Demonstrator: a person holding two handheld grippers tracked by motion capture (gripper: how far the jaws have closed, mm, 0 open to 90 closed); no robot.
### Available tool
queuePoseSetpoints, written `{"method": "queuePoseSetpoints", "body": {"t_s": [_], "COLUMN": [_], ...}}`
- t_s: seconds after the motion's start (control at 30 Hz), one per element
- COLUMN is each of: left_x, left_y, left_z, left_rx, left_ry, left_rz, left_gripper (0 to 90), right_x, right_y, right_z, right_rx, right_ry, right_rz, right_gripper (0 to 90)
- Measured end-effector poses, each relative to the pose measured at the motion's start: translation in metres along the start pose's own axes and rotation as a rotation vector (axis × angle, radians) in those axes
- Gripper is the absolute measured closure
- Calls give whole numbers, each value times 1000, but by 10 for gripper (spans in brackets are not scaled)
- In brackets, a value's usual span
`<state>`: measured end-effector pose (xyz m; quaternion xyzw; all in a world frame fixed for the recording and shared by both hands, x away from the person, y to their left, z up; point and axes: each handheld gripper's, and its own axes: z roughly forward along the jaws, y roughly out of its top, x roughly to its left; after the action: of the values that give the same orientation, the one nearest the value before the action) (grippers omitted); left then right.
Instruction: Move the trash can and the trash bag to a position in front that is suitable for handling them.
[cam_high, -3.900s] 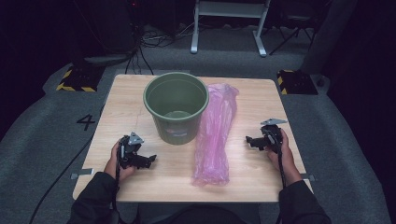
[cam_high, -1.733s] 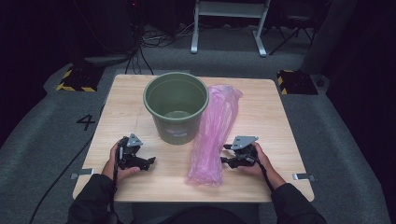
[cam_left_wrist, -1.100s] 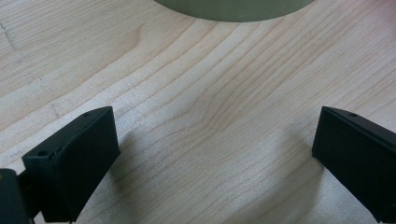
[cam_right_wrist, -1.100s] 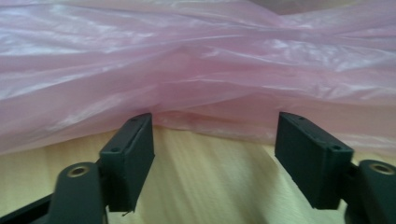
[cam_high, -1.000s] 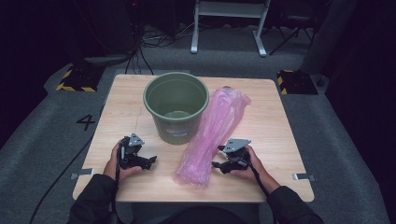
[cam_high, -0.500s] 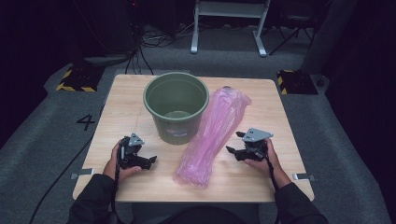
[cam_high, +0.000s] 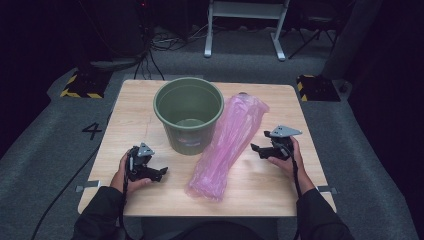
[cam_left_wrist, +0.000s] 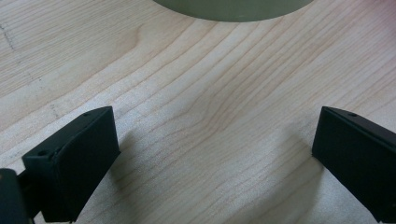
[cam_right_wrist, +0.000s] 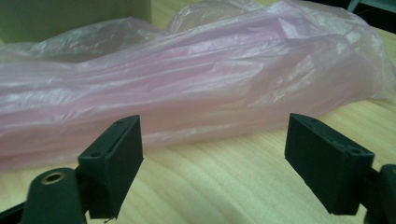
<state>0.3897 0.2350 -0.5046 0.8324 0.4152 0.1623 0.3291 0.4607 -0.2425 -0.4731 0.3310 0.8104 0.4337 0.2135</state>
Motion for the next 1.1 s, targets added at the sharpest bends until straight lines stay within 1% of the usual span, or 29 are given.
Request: {"method": "queuePoseSetpoints", "body": {"t_s": [0.03, 0.07, 0.1, 0.13, 0.17, 0.2, 0.23, 0.27, 0.3, 0.37, 0.43, 0.47, 0.53, 0.57, 0.6, 0.63, 0.67, 0.7, 0.73, 0.77, 0.8, 0.83, 0.87, 0.9, 0.93, 1.0, 1.03, 1.1], "left_x": [0, 0, 0, 0, 0, 0, 0, 0, 0, 0, 0, 0, 0, 0, 0, 0, 0, 0, 0, 0, 0, 0, 0, 0, 0, 0, 0, 0], "left_y": [0, 0, 0, 0, 0, 0, 0, 0, 0, 0, 0, 0, 0, 0, 0, 0, 0, 0, 0, 0, 0, 0, 0, 0, 0, 0, 0, 0], "left_z": [0, 0, 0, 0, 0, 0, 0, 0, 0, 0, 0, 0, 0, 0, 0, 0, 0, 0, 0, 0, 0, 0, 0, 0, 0, 0, 0, 0], "left_rx": [0, 0, 0, 0, 0, 0, 0, 0, 0, 0, 0, 0, 0, 0, 0, 0, 0, 0, 0, 0, 0, 0, 0, 0, 0, 0, 0, 0], "left_ry": [0, 0, 0, 0, 0, 0, 0, 0, 0, 0, 0, 0, -1, 0, 0, 0, 0, -1, 0, 0, 0, 0, 0, -1, -1, -1, -1, 0], "left_rz": [0, 0, 0, 0, 0, 0, 0, 0, 0, 0, 0, 1, 0, 0, 1, 0, 0, 0, 0, 0, 0, 0, 0, 0, 0, 0, 0, 0], "left_gripper": [4, 4, 4, 4, 4, 4, 4, 4, 4, 4, 4, 4, 4, 4, 4, 4, 4, 4, 4, 5, 4, 5, 4, 4, 4, 4, 4, 4], "right_x": [0, 0, -2, -2, -7, -7, -13, -13, -17, -18, -21, -22, -26, -28, -30, -33, -33, -35, -35, -34, -34, -33, -33, -30, -30, -27, -25, -21], "right_y": [2, 2, 9, 9, 17, 17, 27, 27, 37, 39, 44, 45, 48, 48, 48, 46, 46, 42, 42, 37, 37, 33, 33, 30, 30, 29, 28, 28], "right_z": [0, 0, 2, 2, 1, 1, 3, 3, 9, 12, 22, 27, 38, 43, 48, 57, 57, 68, 68, 77, 77, 84, 84, 89, 89, 94, 96, 97], "right_rx": [-38, -38, -27, -27, -59, -59, -70, -70, -55, -45, -20, -9, 15, 18, 22, 34, 34, 58, 58, 89, 89, 105, 105, 116, 116, 140, 149, 154], "right_ry": [-41, -41, -62, -62, -56, -56, -56, -56, -70, -73, -66, -62, -79, -85, -84, -58, -58, -64, -64, -84, -84, -76, -76, -62, -62, -62, -62, -66], "right_rz": [-7, -7, -11, -11, 12, 12, 40, 40, 46, 48, 55, 70, 92, 101, 118, 158, 158, 175, 175, 163, 163, 164, 164, 152, 152, 120, 110, 87], "right_gripper": [231, 231, 224, 224, 248, 248, 245, 245, 248, 247, 245, 245, 244, 241, 236, 236, 236, 253, 253, 279, 279, 387, 387, 445, 445, 488, 496, 534]}}
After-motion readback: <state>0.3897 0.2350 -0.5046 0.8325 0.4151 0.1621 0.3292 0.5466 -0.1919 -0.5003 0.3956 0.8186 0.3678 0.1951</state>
